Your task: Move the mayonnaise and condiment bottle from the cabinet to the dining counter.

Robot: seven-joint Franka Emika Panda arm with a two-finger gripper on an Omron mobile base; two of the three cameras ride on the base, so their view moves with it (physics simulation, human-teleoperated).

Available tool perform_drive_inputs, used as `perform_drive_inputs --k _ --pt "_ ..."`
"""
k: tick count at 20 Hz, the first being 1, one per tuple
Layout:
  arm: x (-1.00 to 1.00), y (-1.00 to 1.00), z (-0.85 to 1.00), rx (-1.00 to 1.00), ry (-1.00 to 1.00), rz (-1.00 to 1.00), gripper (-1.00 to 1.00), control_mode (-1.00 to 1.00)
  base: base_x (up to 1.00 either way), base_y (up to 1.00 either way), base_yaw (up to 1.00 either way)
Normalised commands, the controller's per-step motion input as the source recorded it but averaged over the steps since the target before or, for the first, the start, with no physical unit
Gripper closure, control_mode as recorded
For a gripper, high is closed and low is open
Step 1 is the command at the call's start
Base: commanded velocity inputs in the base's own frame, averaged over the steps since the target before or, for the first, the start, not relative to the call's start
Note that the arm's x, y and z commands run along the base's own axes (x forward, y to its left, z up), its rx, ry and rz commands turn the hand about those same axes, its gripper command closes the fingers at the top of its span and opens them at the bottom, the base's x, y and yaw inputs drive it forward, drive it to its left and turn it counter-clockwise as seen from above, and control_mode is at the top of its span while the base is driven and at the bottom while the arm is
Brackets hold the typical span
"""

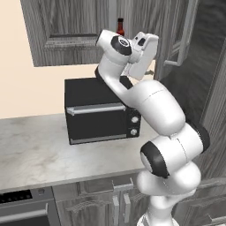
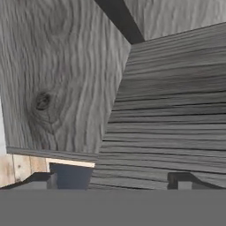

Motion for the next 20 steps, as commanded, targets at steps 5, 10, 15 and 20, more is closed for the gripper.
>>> perform_drive_inputs --k 5,10,15,20 --pt "-0.49 -0.79 -0.01 -0.07 0.0 -0.21 -1.0 -1.0 0.0 0.0 0.0" --pt "-0.51 -0.76 0.0 -0.06 0.0 -0.22 -1.0 -1.0 0.0 0.0 0.0" --pt "-0.06 -0.71 0.0 -0.03 0.05 -0.18 -1.0 -1.0 0.0 0.0 0.0" --pt "0.0 -0.63 -0.04 0.0 0.02 -0.06 -1.0 -1.0 0.0 0.0 0.0"
